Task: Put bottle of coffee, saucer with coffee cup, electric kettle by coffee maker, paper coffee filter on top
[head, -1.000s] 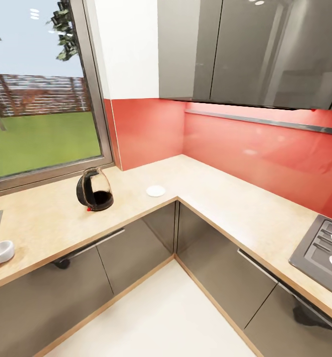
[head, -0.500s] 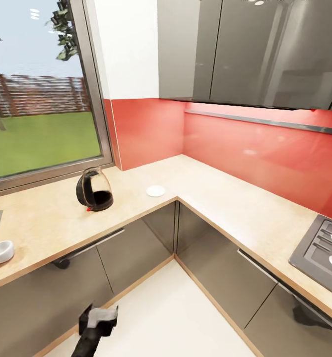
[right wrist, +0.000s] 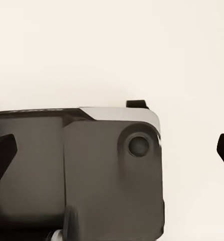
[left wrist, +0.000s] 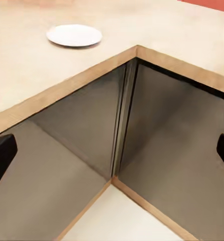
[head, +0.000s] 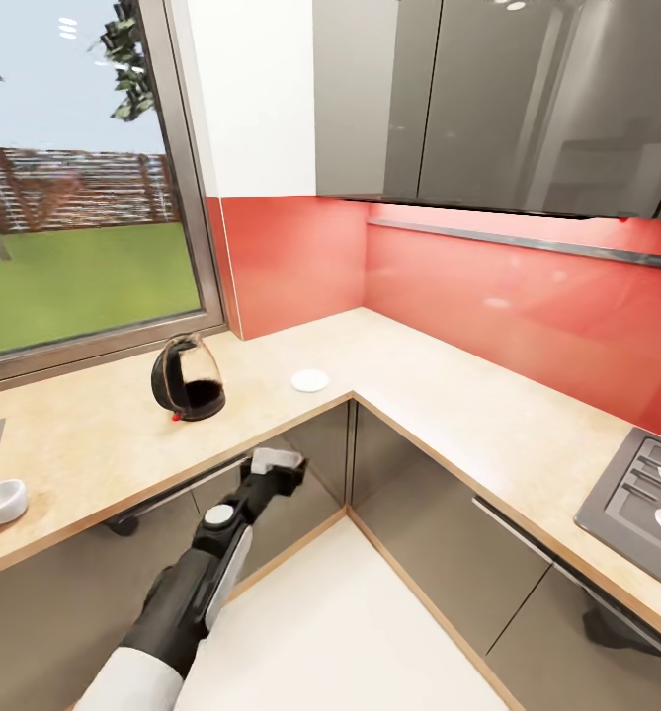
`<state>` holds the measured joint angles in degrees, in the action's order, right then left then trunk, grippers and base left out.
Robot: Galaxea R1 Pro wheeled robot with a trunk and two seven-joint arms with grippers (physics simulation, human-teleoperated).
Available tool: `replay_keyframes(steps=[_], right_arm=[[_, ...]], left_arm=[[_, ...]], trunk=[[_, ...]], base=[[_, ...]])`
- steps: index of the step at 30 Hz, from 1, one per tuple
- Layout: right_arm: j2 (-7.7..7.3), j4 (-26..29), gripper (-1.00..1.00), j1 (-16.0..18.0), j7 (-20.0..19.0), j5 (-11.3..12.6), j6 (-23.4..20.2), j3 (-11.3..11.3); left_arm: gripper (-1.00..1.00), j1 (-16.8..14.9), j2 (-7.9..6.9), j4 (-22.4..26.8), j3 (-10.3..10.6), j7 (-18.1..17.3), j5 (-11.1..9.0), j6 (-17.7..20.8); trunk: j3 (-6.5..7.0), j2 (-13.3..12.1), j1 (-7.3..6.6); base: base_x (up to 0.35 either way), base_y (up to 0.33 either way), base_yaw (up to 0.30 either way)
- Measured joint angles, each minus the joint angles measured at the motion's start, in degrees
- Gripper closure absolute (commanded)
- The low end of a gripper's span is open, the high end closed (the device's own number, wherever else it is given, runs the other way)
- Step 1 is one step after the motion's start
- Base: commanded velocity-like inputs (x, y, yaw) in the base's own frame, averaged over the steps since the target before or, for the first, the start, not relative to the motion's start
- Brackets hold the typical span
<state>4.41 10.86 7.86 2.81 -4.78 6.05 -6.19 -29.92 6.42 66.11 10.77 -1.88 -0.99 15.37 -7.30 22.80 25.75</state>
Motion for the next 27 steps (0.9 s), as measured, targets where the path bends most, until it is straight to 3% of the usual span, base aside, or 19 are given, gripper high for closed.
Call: replay_keyframes(steps=[4,8,11,15,17,19,21,23,24,27], right_arm=[[-0.13,0.3,-1.00,0.0,0.0,0.0,0.1,-0.1],[0.14,5.7,-1.00,0.0,0.1,0.1,0.0,0.0],[1.43,13.7,-1.00,0.0,0.0,0.0,0.0,0.1],[4.11,25.6,-1.00,0.0,-0.5,0.0,0.1,0.4],[5.42,30.8,-1.00,0.0,-1.9,0.0,-0.1,1.0],[5.51,38.1,-1.00,0.1,-4.2,0.1,-0.3,2.6],[5.52,49.9,-1.00,0.1,-6.3,0.6,-1.9,4.1],[5.53,59.7,-1.00,0.1,-7.1,3.7,-5.8,4.7],[5.53,65.4,-1.00,0.5,-7.4,8.8,-8.9,4.8],[5.52,72.1,-1.00,3.2,-7.4,14.8,-11.7,4.7]], left_arm=[[-1.00,-7.2,1.17,0.5,0.0,-1.5,-0.4,6.9],[-1.00,-14.4,1.25,-1.2,-0.3,-1.9,-3.3,12.3],[-1.00,-20.2,0.98,-6.7,-0.5,-1.9,-6.2,14.1],[-1.00,-26.0,0.72,-14.6,-0.5,-1.9,-7.5,16.3],[-1.00,-27.5,0.67,-16.3,-0.5,-2.0,-7.7,18.4],[-1.00,-28.8,0.58,-17.3,-0.5,-2.1,-7.8,21.3],[-1.00,-29.5,0.40,-17.3,-0.5,-2.2,-8.0,24.0],[-1.00,-29.5,0.23,-17.3,-0.6,-2.3,-7.8,25.0],[-1.00,-29.2,-0.77,-17.3,-0.7,-2.3,-7.8,25.4],[-1.00,-28.9,-1.68,-17.3,-0.8,-2.4,-8.2,25.4]], trunk=[[0.01,0.0,0.00],[0.00,0.0,0.00],[0.01,0.0,0.00],[0.02,0.0,0.01],[0.01,0.0,0.00],[0.01,0.0,0.00],[0.01,0.0,-0.01],[0.01,0.0,-0.01],[0.01,0.0,0.00],[0.01,0.0,0.00]], base=[[0.000,0.000,0.000],[0.000,0.000,0.000],[0.000,0.000,0.000],[0.000,0.000,0.000],[0.000,0.000,0.000],[0.000,0.000,0.000],[0.000,0.000,0.000],[0.000,0.000,0.000],[0.000,0.000,0.000],[0.000,0.000,0.000]])
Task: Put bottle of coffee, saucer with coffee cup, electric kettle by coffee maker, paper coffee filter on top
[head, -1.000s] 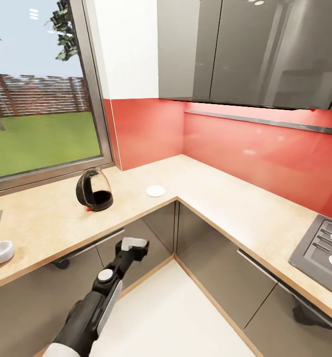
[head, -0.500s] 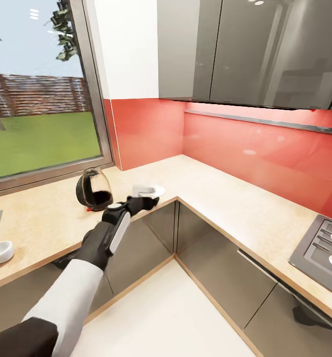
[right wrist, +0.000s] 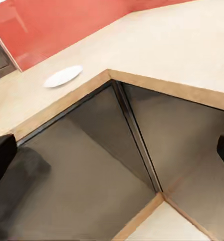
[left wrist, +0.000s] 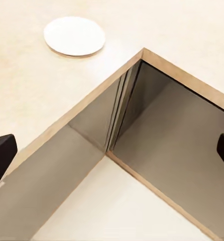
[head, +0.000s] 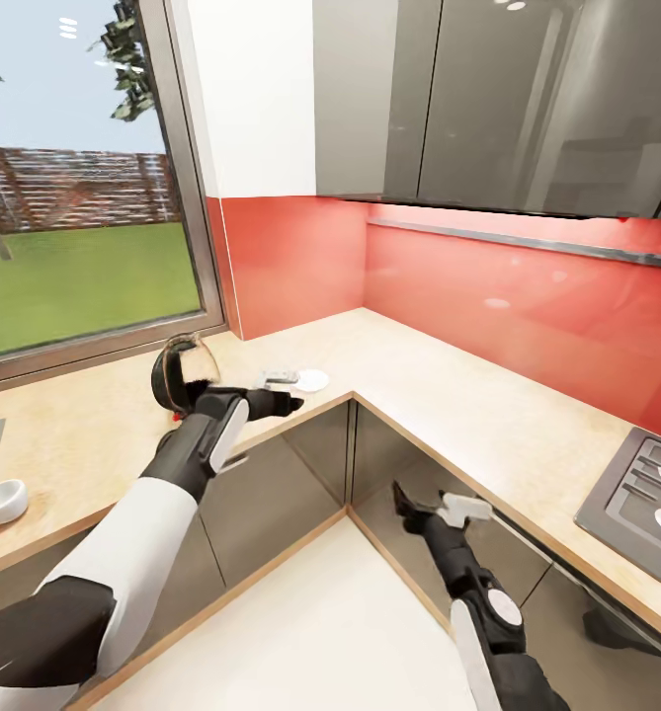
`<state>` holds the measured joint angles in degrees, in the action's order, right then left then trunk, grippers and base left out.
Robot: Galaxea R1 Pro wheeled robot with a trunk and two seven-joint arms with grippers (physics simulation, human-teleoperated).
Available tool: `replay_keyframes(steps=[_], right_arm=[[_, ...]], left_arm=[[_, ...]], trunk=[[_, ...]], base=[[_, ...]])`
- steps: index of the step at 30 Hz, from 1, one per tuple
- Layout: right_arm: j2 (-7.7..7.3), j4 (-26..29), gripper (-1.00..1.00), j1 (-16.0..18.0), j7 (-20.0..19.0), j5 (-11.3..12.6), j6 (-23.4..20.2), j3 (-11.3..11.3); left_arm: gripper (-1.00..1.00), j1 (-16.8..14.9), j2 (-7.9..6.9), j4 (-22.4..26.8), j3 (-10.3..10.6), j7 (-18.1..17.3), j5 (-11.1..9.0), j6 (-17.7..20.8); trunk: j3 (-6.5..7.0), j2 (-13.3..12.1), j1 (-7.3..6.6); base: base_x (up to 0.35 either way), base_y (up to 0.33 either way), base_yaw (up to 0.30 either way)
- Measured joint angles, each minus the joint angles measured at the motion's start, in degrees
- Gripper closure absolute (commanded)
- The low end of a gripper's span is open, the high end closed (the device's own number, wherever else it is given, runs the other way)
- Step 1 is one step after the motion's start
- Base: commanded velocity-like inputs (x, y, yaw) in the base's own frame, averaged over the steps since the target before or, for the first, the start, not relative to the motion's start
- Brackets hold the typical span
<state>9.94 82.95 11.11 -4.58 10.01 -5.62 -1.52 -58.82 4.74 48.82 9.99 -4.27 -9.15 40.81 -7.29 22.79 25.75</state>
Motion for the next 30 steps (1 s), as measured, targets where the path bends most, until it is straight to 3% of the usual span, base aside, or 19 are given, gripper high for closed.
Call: replay_keyframes(steps=[3,5,8,11,14,15,17,18,19,25,30], right_arm=[[-0.01,2.2,-1.00,5.8,0.1,1.9,-1.6,-0.2],[-0.01,1.4,-1.00,12.1,0.2,2.3,-6.3,-0.8],[-0.01,-2.7,-1.00,22.6,0.2,2.6,-13.5,-4.2],[-0.24,-10.3,-1.00,32.9,0.0,2.8,-18.6,-8.2],[-3.43,-16.7,-1.00,39.0,-1.1,4.9,-24.8,-10.2],[-4.85,-18.9,-1.00,40.7,-3.7,8.7,-29.1,-10.7],[-7.09,-21.9,-1.00,41.9,-10.4,15.8,-34.0,-10.9],[-8.97,-23.0,-1.00,42.1,-13.9,18.0,-35.4,-10.8],[-9.92,-23.4,-1.00,42.3,-15.5,18.9,-35.9,-10.8],[-12.32,-27.0,-1.00,42.4,-17.9,19.7,-36.8,-10.8],[-12.48,-29.4,-1.00,42.4,-18.0,19.8,-36.8,-10.7]], left_arm=[[-1.00,0.1,-0.12,0.0,0.2,0.0,-0.1,0.0],[-1.00,0.2,-0.18,-0.1,0.1,0.0,-0.2,0.0],[-1.00,0.2,-0.23,-0.4,0.0,0.0,-1.0,0.0],[-1.00,0.2,-0.27,-0.4,-0.1,0.0,-2.1,0.0],[-1.00,0.2,-0.38,-0.3,0.0,0.1,-4.1,0.1],[-1.00,0.2,-0.43,-0.3,0.0,0.1,-5.5,0.1],[-1.00,0.2,-0.48,-0.5,0.1,0.1,-7.3,0.2],[-1.00,0.2,-0.46,-0.5,0.2,0.1,-8.0,0.2],[-1.00,0.2,-0.45,-0.6,0.2,0.1,-8.3,0.2],[-1.00,0.2,-0.44,-0.8,0.2,0.1,-8.8,0.1],[-1.00,0.2,-0.38,-0.9,0.2,0.1,-8.8,0.0]], trunk=[[0.00,0.0,0.00],[0.00,0.0,0.00],[0.00,0.0,0.00],[0.00,0.0,0.00],[-0.01,0.0,0.00],[-0.01,0.0,0.00],[-0.01,0.0,0.00],[-0.01,0.0,0.00],[-0.01,0.0,0.00],[-0.02,0.0,-0.03],[-0.02,0.0,-0.04]], base=[[0.000,0.000,0.000],[0.000,0.000,0.000],[0.000,0.000,0.000],[0.000,0.000,0.000],[0.000,0.000,0.000],[0.000,0.000,0.000],[0.000,0.000,0.000],[0.000,0.000,0.000],[0.000,0.000,0.000],[0.107,0.000,0.000],[0.316,0.000,0.000]])
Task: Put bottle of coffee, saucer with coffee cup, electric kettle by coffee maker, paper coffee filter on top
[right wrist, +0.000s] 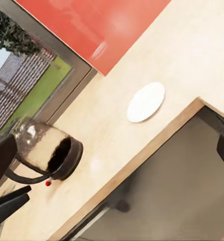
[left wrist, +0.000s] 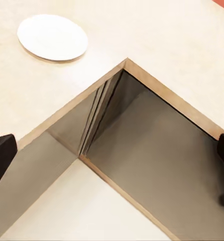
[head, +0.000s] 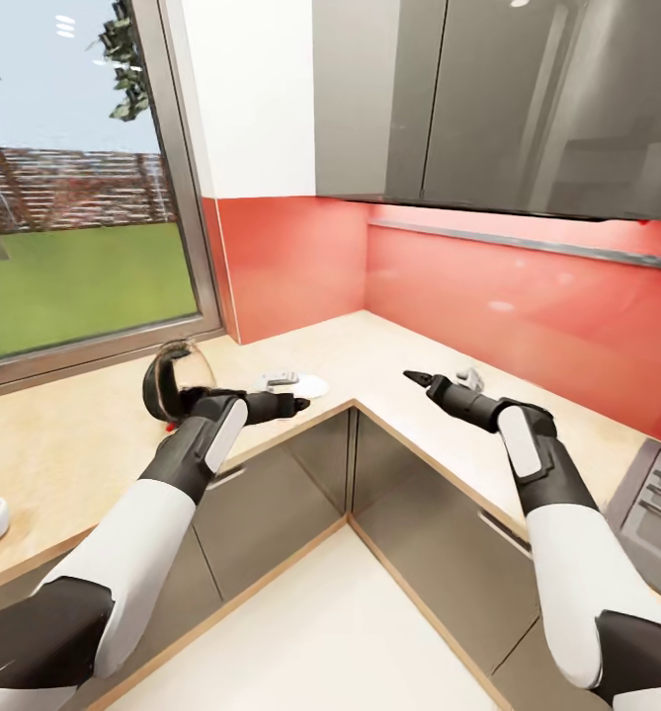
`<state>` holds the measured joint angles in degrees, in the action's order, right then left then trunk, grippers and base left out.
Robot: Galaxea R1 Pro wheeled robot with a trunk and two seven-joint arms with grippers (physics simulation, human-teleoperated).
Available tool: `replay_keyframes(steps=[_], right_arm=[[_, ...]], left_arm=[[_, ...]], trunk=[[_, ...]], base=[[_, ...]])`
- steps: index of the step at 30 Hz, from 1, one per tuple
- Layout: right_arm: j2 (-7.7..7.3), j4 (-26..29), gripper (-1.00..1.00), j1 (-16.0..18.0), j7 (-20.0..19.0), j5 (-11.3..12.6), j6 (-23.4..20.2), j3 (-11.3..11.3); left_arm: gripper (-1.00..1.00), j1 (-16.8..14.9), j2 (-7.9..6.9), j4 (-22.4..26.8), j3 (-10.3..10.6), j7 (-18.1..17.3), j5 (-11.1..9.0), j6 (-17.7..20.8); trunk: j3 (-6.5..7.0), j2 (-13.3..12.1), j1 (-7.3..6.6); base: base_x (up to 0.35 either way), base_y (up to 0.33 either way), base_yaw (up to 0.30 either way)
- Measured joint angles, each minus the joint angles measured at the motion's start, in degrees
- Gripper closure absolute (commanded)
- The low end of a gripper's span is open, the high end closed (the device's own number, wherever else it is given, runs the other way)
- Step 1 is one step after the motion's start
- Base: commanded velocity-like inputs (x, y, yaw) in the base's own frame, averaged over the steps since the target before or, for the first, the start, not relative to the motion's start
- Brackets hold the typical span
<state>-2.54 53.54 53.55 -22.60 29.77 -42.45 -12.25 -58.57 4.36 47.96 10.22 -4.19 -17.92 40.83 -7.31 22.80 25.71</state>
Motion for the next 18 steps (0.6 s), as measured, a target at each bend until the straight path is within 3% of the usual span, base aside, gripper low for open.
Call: replay_keyframes(steps=[12,18], right_arm=[[0.05,-3.9,-1.00,0.0,-0.1,0.1,0.0,0.1],[0.09,-4.3,-1.00,-0.1,-0.1,-2.3,0.0,0.1]], left_arm=[[-1.00,1.1,0.07,0.0,0.0,-0.1,-0.1,-0.4],[-1.00,1.2,-0.05,0.0,-0.2,-0.1,0.1,-0.5]], trunk=[[0.00,0.0,0.00],[0.00,0.0,0.00]], base=[[0.330,-0.030,0.000],[0.334,-0.016,0.000]])
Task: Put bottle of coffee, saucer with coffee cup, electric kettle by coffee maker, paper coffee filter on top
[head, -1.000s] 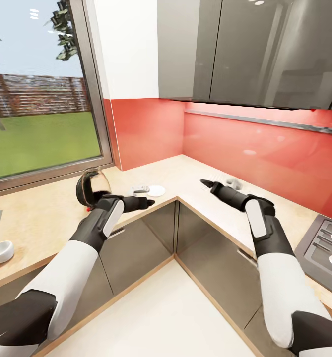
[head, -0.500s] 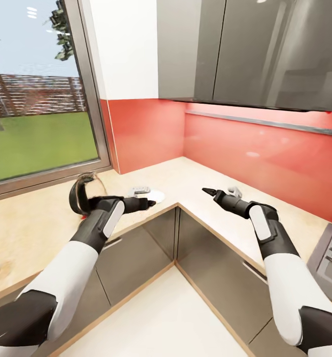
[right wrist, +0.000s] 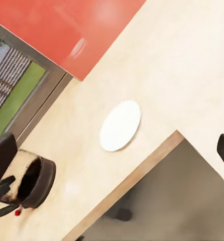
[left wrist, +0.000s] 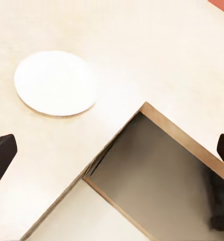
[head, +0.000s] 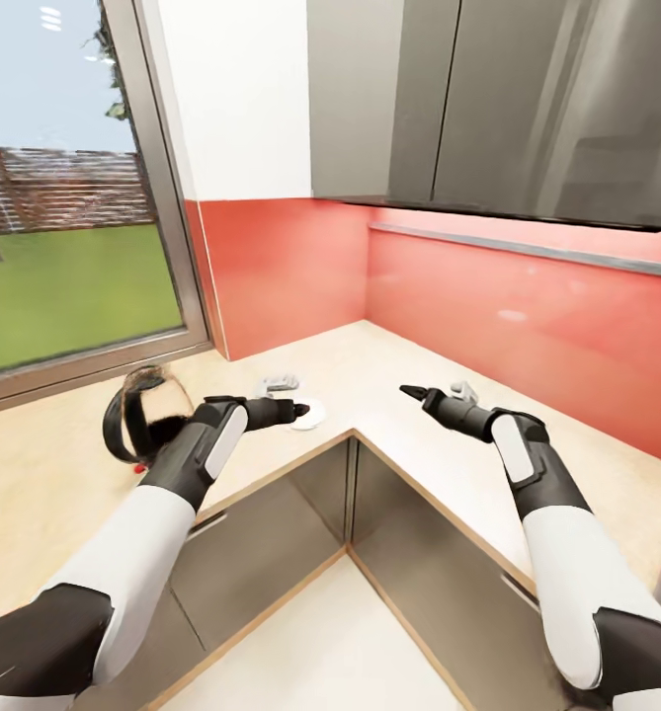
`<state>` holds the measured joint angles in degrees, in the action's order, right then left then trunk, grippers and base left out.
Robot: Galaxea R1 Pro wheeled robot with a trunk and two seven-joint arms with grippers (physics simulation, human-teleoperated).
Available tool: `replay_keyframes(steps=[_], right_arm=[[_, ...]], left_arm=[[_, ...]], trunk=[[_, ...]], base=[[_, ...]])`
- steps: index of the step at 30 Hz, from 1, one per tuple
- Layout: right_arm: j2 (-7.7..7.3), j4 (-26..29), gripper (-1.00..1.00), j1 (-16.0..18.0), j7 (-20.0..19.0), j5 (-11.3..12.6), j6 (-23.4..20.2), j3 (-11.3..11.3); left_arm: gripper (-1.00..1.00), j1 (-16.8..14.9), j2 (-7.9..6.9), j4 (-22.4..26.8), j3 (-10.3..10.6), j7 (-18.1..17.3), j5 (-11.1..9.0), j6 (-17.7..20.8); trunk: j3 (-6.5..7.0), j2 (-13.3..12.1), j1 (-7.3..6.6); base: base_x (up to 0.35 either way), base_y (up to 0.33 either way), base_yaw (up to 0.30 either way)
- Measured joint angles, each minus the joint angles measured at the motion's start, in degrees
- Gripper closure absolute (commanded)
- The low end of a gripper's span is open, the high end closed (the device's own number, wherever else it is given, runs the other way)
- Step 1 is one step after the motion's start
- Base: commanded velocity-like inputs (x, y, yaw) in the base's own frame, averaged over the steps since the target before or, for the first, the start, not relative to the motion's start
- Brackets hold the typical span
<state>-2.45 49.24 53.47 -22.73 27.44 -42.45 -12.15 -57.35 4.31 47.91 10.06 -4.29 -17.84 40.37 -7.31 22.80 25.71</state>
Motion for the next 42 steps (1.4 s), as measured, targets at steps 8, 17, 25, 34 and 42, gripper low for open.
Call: replay_keyframes(steps=[8,17,25,34,42], right_arm=[[0.14,-5.0,-1.00,0.0,-0.2,-2.0,0.0,2.0],[-0.22,-7.7,-1.00,0.0,-0.3,-1.9,0.0,7.4],[-0.29,-8.9,-1.00,0.0,-4.6,-2.2,0.0,7.6],[0.14,-12.0,-1.00,0.0,-5.7,-2.0,-0.2,17.0],[3.65,-16.7,-1.00,0.0,-5.8,-1.7,-0.1,22.6]], left_arm=[[-1.00,0.0,-0.01,-0.1,0.0,0.1,0.1,0.0],[-1.00,0.5,-0.01,-0.2,0.0,0.3,0.2,-0.1],[-1.00,0.8,0.01,-0.7,0.0,0.5,0.3,-0.2],[-1.00,0.8,-0.06,-2.3,-0.1,0.5,0.3,-0.4],[-1.00,0.8,-0.93,-4.8,-2.1,0.2,0.3,-0.4]], trunk=[[0.00,0.0,0.00],[0.00,0.0,0.01],[0.00,0.0,0.00],[0.00,0.0,0.04],[0.00,0.0,0.01]], base=[[0.332,-0.001,0.000],[0.143,0.000,0.000],[0.301,0.000,0.000],[0.038,0.000,0.000],[0.083,0.000,0.000]])
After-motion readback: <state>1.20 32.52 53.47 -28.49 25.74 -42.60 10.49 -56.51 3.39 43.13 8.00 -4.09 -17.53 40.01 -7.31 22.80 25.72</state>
